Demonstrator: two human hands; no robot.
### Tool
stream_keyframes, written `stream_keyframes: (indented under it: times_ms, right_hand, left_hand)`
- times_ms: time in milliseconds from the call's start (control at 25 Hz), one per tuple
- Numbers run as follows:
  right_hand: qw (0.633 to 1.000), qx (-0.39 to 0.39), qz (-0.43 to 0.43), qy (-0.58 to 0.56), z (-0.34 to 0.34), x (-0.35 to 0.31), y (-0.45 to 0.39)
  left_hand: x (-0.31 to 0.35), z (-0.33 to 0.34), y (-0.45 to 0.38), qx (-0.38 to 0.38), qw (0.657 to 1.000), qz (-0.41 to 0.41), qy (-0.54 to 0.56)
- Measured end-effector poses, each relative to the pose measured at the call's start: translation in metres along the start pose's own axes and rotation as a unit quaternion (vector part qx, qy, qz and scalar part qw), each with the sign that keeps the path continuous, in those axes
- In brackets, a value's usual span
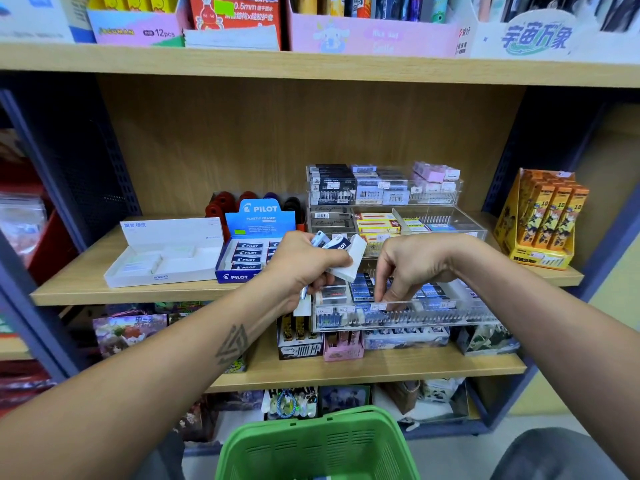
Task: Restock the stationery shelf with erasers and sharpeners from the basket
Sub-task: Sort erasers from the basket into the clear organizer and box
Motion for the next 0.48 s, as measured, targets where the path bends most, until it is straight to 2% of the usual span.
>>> stream_keyframes:
  times_ms: [280, 480]
  right_hand:
    - [0.992, 0.087, 0.037, 0.081, 0.001, -0.01, -0.009]
    - [0.969, 0.118, 0.046, 0.212, -0.004, -0.02, -0.008]
  left_hand:
    - [0.001, 0.0, 0.001, 0.001, 1.0, 0.004, -0.003]
    - [0.0, 0.0, -0.001, -0.001, 1.0, 0.002, 0.001]
Point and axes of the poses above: each hand's wrist, its own y-axis away from the middle knuckle, its own z-axis out of the palm, x = y × z, the point moved 9 cm from there along -y, towards the middle knuckle, and after that the axes turned 6 degrees about y, right-handed, at the moved point
